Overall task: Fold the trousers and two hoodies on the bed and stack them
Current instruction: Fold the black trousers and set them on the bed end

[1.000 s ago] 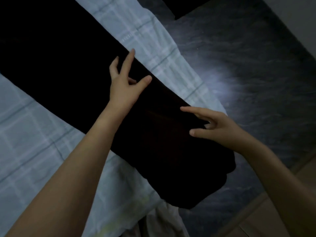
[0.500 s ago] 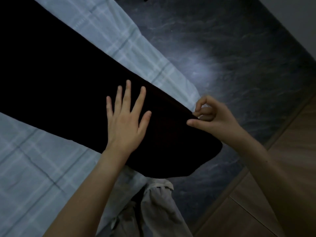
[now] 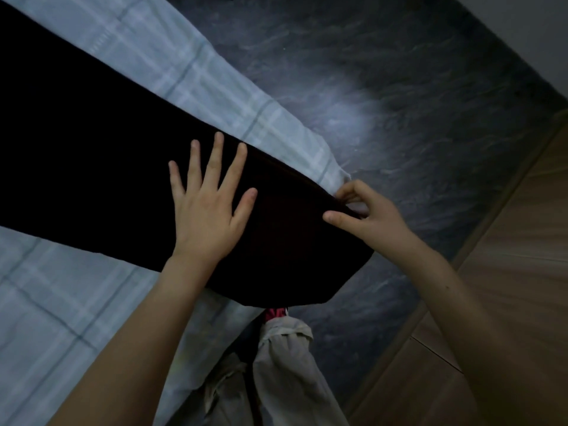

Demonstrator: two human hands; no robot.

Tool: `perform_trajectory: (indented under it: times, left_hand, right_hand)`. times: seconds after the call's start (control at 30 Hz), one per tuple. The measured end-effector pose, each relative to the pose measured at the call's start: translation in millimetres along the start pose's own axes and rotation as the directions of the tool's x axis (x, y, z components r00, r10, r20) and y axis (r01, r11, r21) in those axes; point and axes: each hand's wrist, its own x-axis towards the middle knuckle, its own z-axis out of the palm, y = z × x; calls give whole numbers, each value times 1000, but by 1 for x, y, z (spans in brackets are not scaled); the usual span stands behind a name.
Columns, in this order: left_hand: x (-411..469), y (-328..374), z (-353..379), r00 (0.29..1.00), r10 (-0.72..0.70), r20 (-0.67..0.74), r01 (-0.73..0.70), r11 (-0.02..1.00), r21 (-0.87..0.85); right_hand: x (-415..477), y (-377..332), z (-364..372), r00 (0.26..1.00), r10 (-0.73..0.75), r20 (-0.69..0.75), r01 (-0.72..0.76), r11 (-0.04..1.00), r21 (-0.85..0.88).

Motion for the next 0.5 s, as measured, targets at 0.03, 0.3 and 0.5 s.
perform_trajectory:
  times: [0.03, 0.3, 0.5]
  left_hand:
    - [0, 0, 0, 1000, 1, -4, -1, 1000, -2]
    - [-1, -2, 1, 1000, 6, 9, -6, 1000, 12]
    - [1, 1, -9, 997, -14, 75, 12, 1000, 24]
  right_hand:
    - [-2, 0, 1, 999, 21, 39, -21, 1000, -20]
    - [2, 15, -7, 995, 46, 83, -37, 994, -99]
    - [-6, -40, 18, 965, -225, -136, 173, 932, -318]
